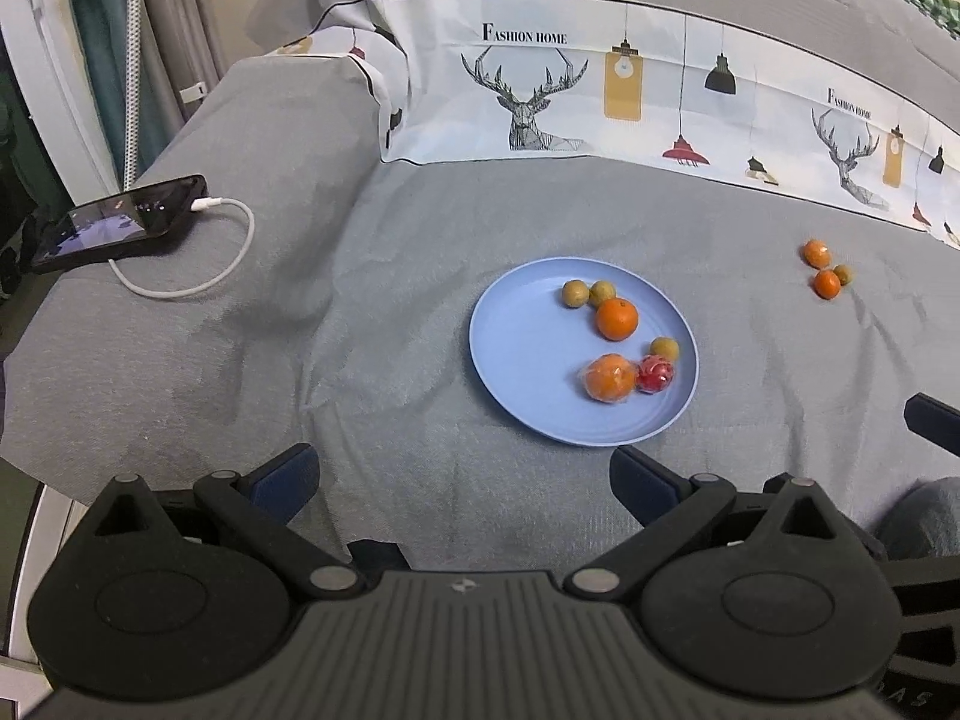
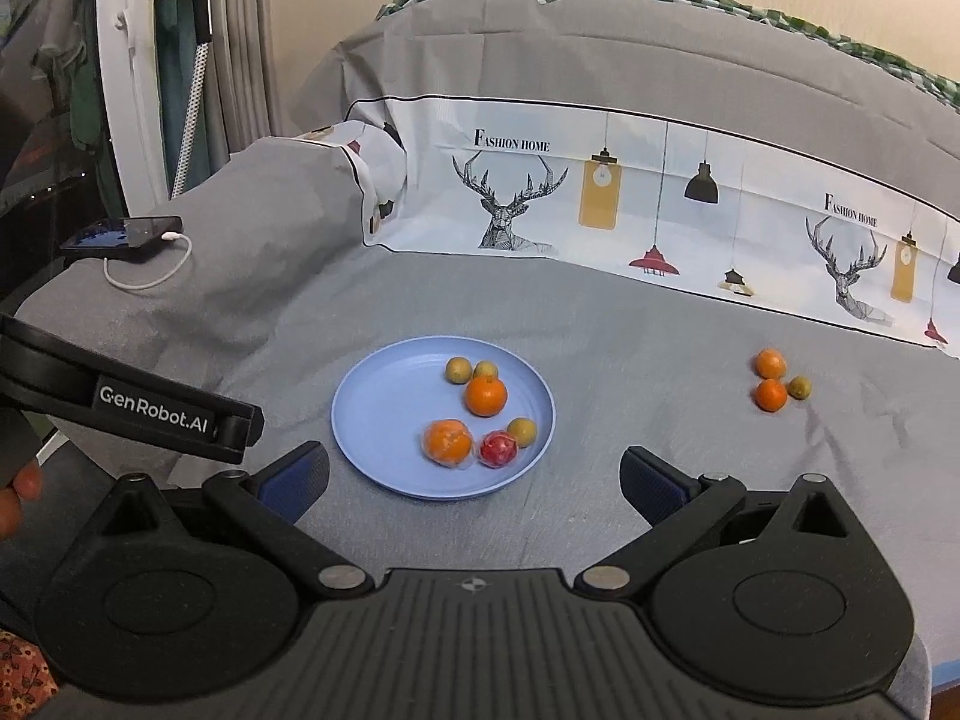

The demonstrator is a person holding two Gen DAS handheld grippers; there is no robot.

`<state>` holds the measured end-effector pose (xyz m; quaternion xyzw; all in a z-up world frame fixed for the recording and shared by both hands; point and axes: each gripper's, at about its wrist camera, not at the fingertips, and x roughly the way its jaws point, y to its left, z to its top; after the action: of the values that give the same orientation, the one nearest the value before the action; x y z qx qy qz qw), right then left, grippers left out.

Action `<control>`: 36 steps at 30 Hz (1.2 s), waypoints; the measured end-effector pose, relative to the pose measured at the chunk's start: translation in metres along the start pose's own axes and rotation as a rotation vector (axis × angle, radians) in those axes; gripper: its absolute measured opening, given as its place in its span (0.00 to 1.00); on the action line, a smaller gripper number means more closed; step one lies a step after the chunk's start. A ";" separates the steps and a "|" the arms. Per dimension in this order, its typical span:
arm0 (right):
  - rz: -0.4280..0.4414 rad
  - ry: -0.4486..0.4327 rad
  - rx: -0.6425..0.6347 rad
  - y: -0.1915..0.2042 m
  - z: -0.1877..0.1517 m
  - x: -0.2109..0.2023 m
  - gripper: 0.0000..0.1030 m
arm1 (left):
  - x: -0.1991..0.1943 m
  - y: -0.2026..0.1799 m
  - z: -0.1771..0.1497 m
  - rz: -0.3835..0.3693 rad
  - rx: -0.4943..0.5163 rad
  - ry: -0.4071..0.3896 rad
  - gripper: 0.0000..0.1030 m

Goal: Organize fruits
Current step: 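Withdraw both open tools from the blue plate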

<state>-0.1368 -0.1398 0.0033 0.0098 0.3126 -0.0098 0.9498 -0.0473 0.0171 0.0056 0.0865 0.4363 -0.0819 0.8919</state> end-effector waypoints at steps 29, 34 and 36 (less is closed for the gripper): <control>0.018 0.040 -0.002 -0.001 0.001 0.014 0.99 | 0.014 0.002 0.008 0.015 0.010 0.031 1.00; 0.022 0.047 0.019 -0.005 0.001 0.020 0.99 | 0.019 0.000 0.011 0.020 0.016 0.043 1.00; 0.021 0.050 0.033 -0.008 0.000 0.024 0.99 | 0.022 -0.002 0.012 0.020 0.018 0.051 1.00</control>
<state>-0.1181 -0.1480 -0.0107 0.0289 0.3360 -0.0048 0.9414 -0.0250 0.0109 -0.0050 0.1011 0.4573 -0.0746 0.8804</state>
